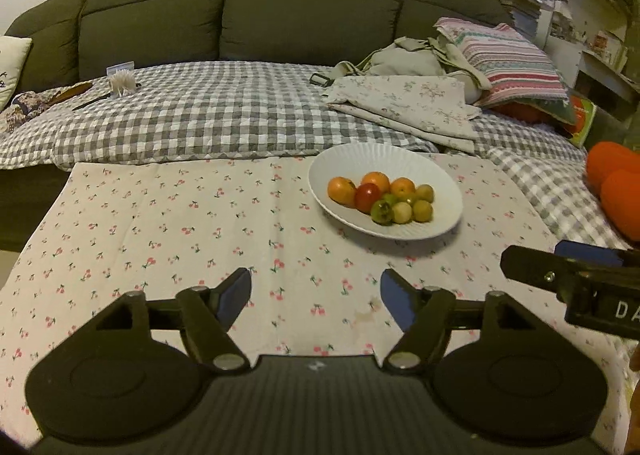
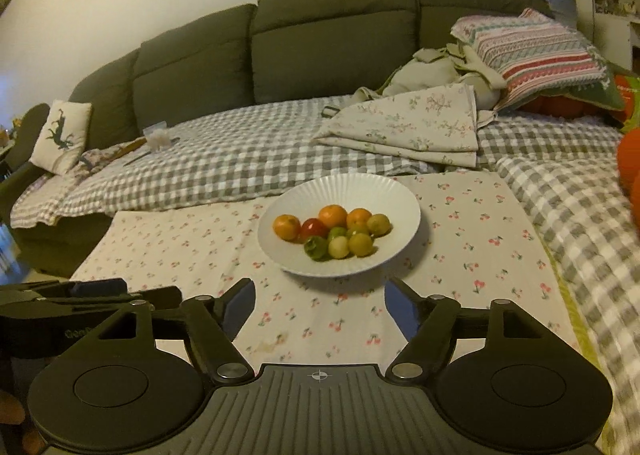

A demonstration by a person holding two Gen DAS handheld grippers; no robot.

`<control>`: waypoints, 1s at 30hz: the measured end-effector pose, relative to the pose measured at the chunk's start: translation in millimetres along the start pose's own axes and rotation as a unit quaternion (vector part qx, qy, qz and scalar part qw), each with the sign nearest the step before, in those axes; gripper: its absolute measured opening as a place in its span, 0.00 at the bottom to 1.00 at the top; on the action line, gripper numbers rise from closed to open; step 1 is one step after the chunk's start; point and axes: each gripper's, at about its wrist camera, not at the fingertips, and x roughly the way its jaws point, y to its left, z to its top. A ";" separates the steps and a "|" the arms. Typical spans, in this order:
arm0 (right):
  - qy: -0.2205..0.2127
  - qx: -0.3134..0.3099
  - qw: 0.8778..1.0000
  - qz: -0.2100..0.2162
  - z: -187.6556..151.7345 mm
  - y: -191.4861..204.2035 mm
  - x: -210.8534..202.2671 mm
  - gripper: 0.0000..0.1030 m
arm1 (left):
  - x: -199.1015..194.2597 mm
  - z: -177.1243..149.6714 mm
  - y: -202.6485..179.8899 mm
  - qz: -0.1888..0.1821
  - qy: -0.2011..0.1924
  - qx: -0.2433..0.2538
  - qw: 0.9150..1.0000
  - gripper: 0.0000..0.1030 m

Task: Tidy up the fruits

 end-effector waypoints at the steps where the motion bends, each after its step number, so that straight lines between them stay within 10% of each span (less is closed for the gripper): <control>1: -0.002 0.001 1.000 0.001 -3.3 1.8 -5.9 0.72 | -4.7 -2.2 -0.4 0.000 -0.002 0.000 1.000 0.73; 11: -0.035 -0.006 0.999 -0.039 -26.0 13.9 -42.4 1.00 | -30.9 -13.1 1.8 0.012 -0.039 0.002 0.999 0.97; 30: -0.027 -0.008 0.998 -0.048 -27.7 13.1 -30.1 1.00 | -16.1 -16.4 10.4 0.017 -0.018 -0.018 1.000 0.99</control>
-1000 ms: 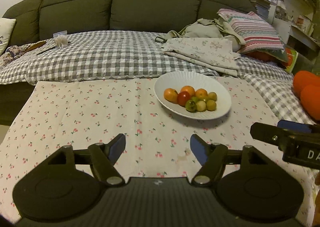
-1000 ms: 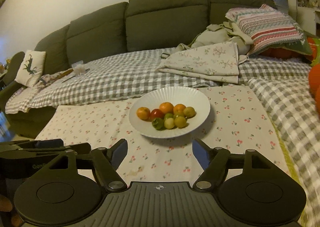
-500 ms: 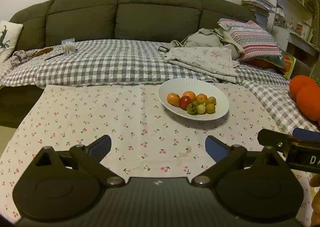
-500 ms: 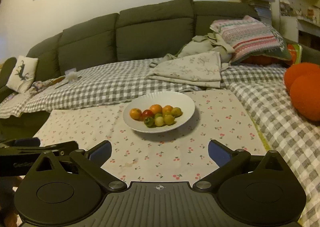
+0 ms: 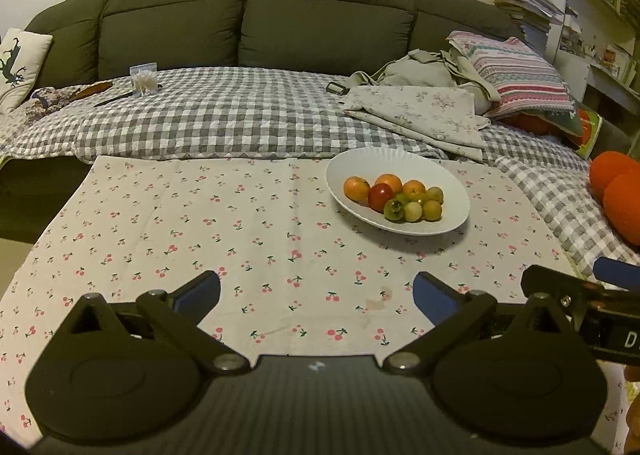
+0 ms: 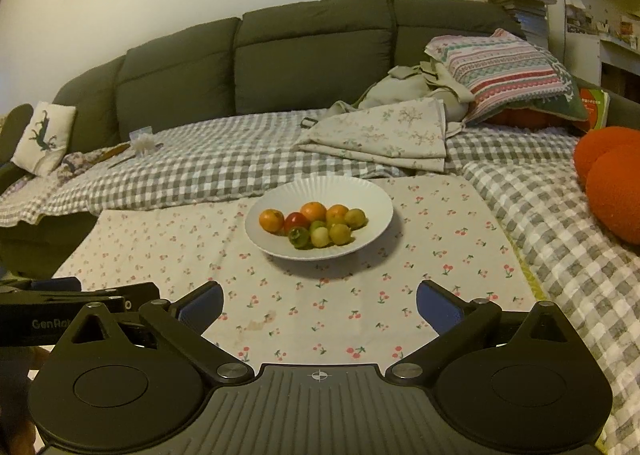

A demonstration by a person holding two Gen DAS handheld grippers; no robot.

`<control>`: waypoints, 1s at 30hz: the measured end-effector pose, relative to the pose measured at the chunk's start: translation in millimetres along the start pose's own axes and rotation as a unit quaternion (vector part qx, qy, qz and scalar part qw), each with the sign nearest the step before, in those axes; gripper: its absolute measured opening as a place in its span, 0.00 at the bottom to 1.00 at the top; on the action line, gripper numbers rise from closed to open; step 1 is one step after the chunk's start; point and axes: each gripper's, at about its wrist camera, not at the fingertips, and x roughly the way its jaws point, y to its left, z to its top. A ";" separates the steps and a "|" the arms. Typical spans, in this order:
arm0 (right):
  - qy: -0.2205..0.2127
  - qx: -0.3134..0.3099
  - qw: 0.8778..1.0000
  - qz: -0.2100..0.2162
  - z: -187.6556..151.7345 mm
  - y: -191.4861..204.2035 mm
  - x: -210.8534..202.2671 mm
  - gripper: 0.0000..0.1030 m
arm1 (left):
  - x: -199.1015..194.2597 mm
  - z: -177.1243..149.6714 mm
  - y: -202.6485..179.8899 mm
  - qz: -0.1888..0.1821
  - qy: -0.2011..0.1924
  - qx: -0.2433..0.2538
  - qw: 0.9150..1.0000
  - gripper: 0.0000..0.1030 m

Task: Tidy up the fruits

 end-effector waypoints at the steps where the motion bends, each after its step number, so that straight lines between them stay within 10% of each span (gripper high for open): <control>1: 0.001 -0.001 1.000 0.000 -0.2 0.3 0.1 1.00 | 0.0 0.0 -0.1 0.001 0.000 0.000 1.000 0.99; 30: 0.010 -0.008 1.000 -0.001 -2.6 2.1 3.0 1.00 | 2.4 -1.7 -3.4 -0.004 0.008 0.010 1.000 0.99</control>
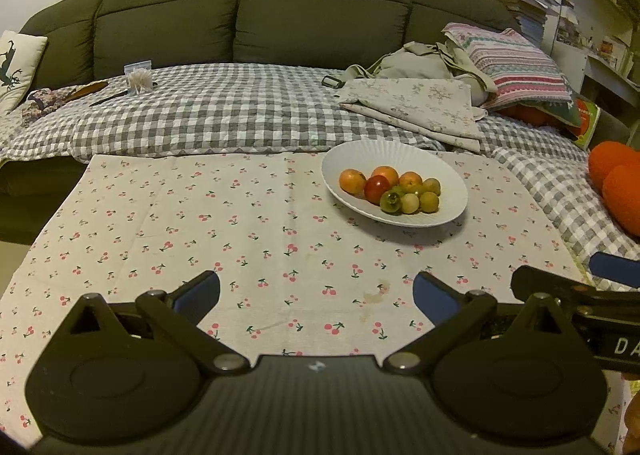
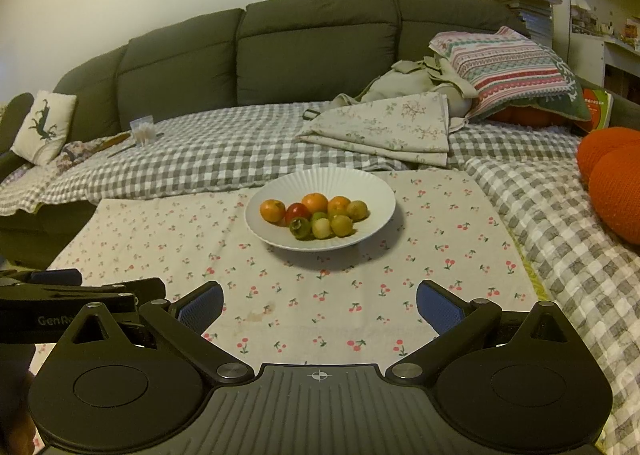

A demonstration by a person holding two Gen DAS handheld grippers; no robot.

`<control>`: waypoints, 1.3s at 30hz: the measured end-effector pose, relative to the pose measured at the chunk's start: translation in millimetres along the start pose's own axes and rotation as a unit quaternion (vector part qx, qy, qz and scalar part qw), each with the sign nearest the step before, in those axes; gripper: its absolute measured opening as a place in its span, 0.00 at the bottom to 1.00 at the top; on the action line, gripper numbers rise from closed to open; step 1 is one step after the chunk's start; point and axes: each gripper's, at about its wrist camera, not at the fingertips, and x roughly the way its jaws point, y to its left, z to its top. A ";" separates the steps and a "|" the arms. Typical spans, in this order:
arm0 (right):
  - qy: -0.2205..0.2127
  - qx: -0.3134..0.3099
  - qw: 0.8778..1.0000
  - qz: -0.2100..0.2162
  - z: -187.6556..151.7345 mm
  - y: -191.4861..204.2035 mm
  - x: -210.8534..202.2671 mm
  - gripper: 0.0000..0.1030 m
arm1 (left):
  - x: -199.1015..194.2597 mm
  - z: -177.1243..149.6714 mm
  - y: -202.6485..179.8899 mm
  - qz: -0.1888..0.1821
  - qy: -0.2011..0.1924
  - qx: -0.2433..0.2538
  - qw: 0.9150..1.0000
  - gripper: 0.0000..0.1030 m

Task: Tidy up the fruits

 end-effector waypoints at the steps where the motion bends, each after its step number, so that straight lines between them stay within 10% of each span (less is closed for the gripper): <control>1: 0.000 0.000 1.000 0.000 -0.2 0.1 0.0 1.00 | 0.0 0.0 0.1 -0.001 0.000 0.000 1.000 0.99; 39: -0.001 0.002 1.000 0.002 -0.9 1.2 0.4 1.00 | 0.7 0.2 0.0 -0.021 0.001 -0.007 1.000 0.99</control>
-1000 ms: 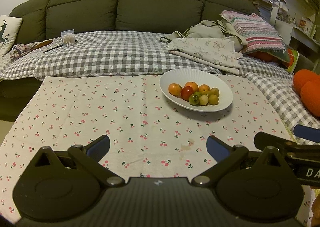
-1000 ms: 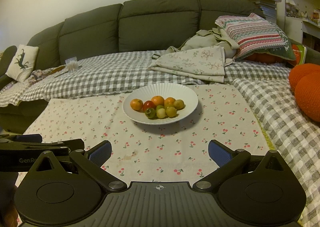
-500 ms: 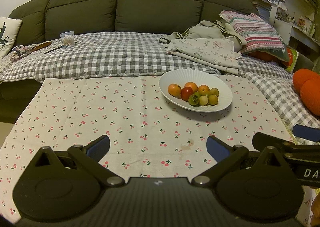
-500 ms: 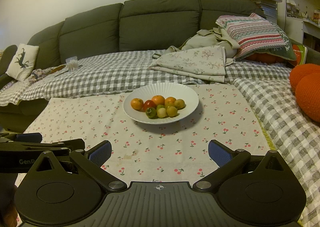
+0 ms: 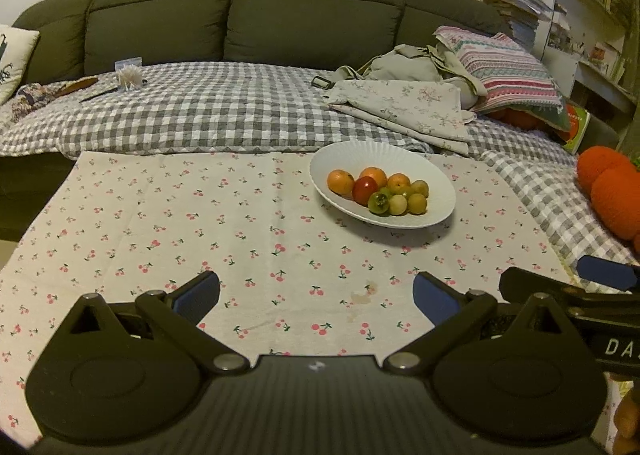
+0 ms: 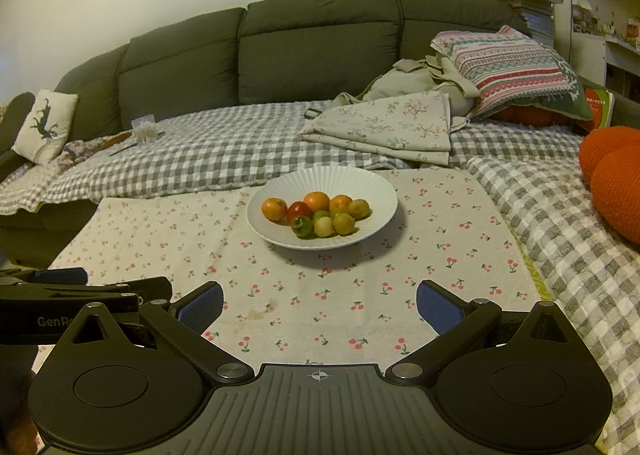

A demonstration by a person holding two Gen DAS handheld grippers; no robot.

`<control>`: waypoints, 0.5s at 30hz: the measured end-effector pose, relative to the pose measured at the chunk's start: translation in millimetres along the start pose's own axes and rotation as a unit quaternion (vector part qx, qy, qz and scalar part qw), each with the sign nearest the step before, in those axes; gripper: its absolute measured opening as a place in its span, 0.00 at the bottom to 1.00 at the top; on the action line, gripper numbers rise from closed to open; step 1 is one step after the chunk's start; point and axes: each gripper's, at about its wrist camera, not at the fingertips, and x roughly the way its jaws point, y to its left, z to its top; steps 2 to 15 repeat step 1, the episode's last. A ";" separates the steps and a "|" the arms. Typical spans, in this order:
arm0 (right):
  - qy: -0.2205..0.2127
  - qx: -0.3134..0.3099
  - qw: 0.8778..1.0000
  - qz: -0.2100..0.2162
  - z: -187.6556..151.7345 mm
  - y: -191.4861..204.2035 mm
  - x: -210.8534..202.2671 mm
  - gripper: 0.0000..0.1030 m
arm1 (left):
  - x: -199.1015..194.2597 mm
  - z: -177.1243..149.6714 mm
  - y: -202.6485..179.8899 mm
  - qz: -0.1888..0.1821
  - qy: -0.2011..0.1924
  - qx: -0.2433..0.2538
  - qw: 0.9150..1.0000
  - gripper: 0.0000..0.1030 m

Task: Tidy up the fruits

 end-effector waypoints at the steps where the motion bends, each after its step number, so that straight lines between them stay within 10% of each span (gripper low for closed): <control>1: -0.001 0.001 1.000 0.000 -0.3 0.0 -0.2 1.00 | 0.4 0.4 -0.8 0.003 0.001 0.001 1.000 0.99; 15: -0.001 0.001 1.000 0.000 -0.3 0.0 -0.2 1.00 | 0.4 0.4 -0.8 0.003 0.001 0.001 1.000 0.99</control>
